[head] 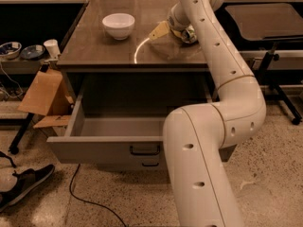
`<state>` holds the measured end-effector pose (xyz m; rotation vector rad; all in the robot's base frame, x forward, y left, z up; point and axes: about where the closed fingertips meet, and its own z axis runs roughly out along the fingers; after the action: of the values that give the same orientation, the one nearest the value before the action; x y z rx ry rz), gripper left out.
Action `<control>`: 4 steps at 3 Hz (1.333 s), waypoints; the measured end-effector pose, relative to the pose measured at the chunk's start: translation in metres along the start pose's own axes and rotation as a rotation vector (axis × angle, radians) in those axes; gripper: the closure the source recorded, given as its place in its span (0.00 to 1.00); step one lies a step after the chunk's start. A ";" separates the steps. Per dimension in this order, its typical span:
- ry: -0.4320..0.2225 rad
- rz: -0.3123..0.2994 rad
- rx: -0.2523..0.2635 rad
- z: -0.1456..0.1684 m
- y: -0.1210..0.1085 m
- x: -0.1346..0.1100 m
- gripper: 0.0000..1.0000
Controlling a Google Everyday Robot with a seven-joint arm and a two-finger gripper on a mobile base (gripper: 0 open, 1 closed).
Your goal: Place sponge into top drawer
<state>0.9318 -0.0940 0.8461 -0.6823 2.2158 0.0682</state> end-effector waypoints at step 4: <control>0.084 -0.024 -0.002 -0.011 0.002 0.016 0.30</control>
Offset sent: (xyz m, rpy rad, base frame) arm 0.1203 -0.0366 0.0582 -0.0392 0.0505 -0.0212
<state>0.9153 -0.1023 0.8418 -0.7247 2.2870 0.0300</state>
